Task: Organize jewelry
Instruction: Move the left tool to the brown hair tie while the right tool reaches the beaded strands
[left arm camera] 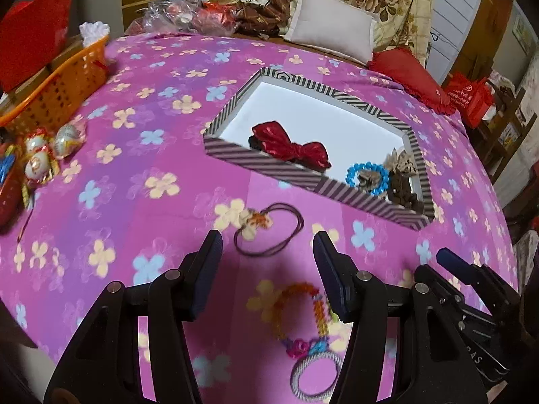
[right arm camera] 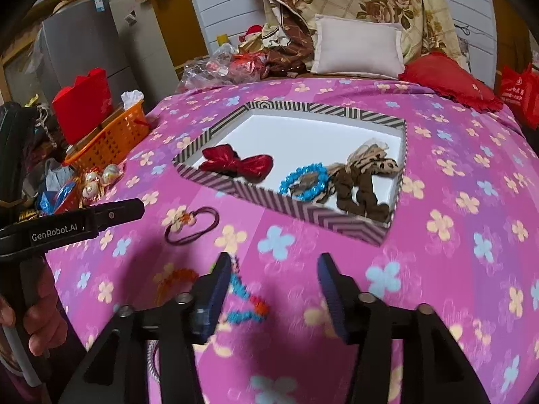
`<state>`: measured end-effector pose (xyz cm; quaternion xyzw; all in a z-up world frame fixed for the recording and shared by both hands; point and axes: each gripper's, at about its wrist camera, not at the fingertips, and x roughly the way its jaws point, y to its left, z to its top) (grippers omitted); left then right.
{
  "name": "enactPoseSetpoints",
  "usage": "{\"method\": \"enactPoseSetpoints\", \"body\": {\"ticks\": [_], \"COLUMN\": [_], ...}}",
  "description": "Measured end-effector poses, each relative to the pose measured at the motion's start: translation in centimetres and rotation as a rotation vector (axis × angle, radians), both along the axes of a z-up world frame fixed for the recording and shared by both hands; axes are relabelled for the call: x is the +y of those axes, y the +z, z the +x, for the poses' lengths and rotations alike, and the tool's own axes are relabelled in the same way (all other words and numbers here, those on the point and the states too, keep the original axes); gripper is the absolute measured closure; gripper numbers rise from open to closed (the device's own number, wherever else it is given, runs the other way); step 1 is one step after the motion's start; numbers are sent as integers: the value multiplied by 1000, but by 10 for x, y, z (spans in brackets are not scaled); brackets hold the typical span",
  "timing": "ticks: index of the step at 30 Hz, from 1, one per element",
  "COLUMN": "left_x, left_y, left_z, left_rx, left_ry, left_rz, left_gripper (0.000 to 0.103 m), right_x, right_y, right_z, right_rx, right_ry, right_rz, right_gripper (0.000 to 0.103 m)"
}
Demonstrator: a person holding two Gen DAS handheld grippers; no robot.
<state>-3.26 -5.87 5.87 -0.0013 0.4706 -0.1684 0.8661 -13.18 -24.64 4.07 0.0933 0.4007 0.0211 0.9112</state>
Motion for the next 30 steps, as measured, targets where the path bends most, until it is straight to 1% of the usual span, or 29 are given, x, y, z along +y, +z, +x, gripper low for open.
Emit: {"method": "enactPoseSetpoints", "body": {"ticks": [2, 7, 16, 20, 24, 30], "left_x": [4, 9, 19, 22, 22, 25], "left_y": [-1, -5, -18, -24, -30, -34], "left_z": [-7, -25, -48, -53, -56, -55], "left_rx": [-1, -26, -16, 0, 9, 24], "left_ry": [3, 13, 25, 30, 30, 36], "left_rz": [0, 35, 54, 58, 68, 66], "left_gripper": [47, 47, 47, 47, 47, 47], "right_x": [2, 7, 16, 19, 23, 23], "right_y": [-1, -5, -10, -13, -16, -18], "right_z": [-5, -18, -33, -37, -39, -37], "right_rx": [0, 10, 20, 29, 38, 43], "right_ry": [2, 4, 19, 28, 37, 41], "right_rz": [0, -4, -22, -28, -36, -38], "right_gripper": [43, 43, 43, 42, 39, 39]}}
